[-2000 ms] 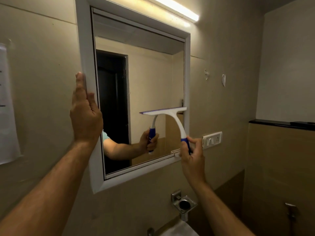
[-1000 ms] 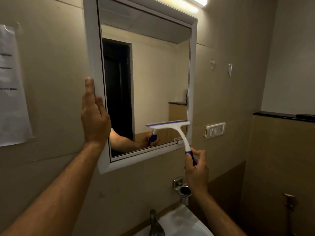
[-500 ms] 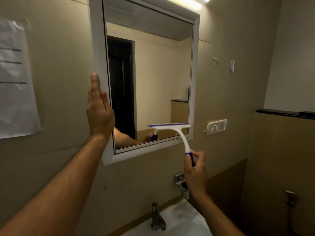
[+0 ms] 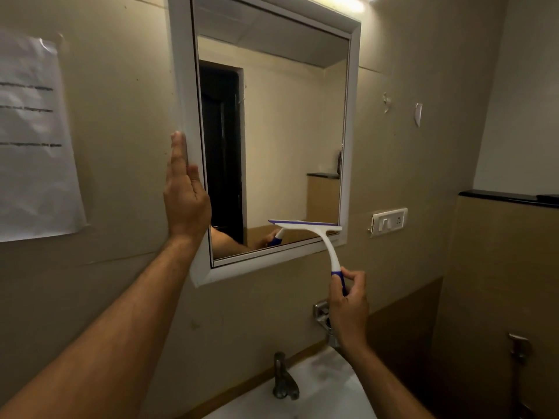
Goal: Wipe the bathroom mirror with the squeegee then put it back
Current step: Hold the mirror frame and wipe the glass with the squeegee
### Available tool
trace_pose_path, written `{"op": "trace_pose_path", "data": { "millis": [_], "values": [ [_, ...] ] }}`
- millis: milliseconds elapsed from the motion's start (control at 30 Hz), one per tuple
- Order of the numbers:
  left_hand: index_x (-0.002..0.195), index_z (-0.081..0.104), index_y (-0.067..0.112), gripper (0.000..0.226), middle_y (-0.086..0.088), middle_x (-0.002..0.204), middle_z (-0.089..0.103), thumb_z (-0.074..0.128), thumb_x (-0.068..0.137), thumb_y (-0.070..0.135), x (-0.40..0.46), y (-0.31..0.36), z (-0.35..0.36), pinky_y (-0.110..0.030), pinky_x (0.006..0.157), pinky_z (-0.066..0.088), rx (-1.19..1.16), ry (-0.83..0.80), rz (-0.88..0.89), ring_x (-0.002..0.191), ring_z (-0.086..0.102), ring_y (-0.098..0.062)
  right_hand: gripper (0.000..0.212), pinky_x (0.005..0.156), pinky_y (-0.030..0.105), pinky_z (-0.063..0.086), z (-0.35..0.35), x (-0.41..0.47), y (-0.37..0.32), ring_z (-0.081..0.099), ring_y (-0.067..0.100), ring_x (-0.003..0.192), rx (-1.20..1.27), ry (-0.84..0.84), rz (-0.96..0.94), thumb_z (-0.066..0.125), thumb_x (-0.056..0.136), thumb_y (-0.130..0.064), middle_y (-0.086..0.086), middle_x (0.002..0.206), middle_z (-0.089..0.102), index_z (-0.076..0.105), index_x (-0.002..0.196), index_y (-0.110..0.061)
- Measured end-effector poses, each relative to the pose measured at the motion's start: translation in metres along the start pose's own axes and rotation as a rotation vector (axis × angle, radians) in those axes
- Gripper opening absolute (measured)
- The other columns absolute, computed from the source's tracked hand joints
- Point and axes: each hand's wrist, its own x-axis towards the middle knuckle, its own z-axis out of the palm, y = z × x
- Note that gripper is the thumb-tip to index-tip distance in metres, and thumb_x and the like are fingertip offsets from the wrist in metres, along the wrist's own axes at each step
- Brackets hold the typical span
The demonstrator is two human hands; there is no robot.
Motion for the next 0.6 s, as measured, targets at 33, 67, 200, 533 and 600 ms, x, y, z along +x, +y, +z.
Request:
{"op": "trace_pose_path", "data": {
  "millis": [33, 67, 200, 533, 600],
  "values": [
    [0.152, 0.025, 0.006, 0.049, -0.008, 0.158, 0.029, 0.034, 0.104, 0.005, 0.0, 0.0, 0.0, 0.003, 0.107, 0.014, -0.002, -0.004, -0.005, 0.144, 0.027, -0.017, 0.015, 0.053, 0.027, 0.049, 0.0, -0.001, 0.0, 0.059, 0.019, 0.068, 0.014, 0.003, 0.004, 0.051, 0.098, -0.026, 0.009, 0.09, 0.058, 0.046, 0.112, -0.022],
    [0.153, 0.025, 0.007, 0.049, -0.008, 0.158, 0.029, 0.034, 0.104, 0.006, -0.001, 0.001, -0.001, 0.003, 0.107, 0.014, -0.003, -0.009, -0.01, 0.144, 0.027, -0.018, 0.015, 0.055, 0.029, 0.051, 0.0, -0.001, -0.003, 0.06, 0.021, 0.069, 0.029, 0.006, 0.006, 0.051, 0.098, -0.028, 0.01, 0.09, 0.059, 0.047, 0.111, -0.024],
    [0.153, 0.025, 0.006, 0.049, -0.007, 0.158, 0.028, 0.034, 0.105, 0.006, -0.005, 0.002, -0.003, 0.001, 0.108, 0.015, -0.009, -0.026, -0.017, 0.145, 0.027, -0.018, 0.016, 0.059, 0.036, 0.055, 0.003, 0.011, -0.023, 0.063, 0.021, 0.072, 0.07, 0.025, -0.026, 0.05, 0.098, -0.032, 0.006, 0.09, 0.061, 0.047, 0.113, -0.026],
    [0.153, 0.024, 0.009, 0.05, -0.004, 0.159, 0.027, 0.034, 0.105, 0.006, -0.007, 0.005, -0.006, 0.004, 0.105, 0.014, -0.031, -0.064, -0.064, 0.146, 0.025, -0.015, 0.013, 0.053, 0.027, 0.052, 0.014, -0.009, -0.005, 0.061, 0.018, 0.067, 0.088, 0.016, 0.013, 0.053, 0.097, -0.024, 0.014, 0.089, 0.061, 0.047, 0.108, -0.027],
    [0.154, 0.023, 0.012, 0.05, -0.002, 0.159, 0.027, 0.034, 0.105, 0.008, -0.007, 0.004, -0.005, 0.005, 0.105, 0.014, -0.031, -0.067, -0.071, 0.146, 0.024, -0.015, 0.012, 0.05, 0.022, 0.051, 0.016, -0.013, -0.018, 0.061, 0.01, 0.063, 0.097, -0.022, -0.062, 0.053, 0.097, -0.022, 0.01, 0.084, 0.061, 0.047, 0.106, -0.029]
  ]
}}
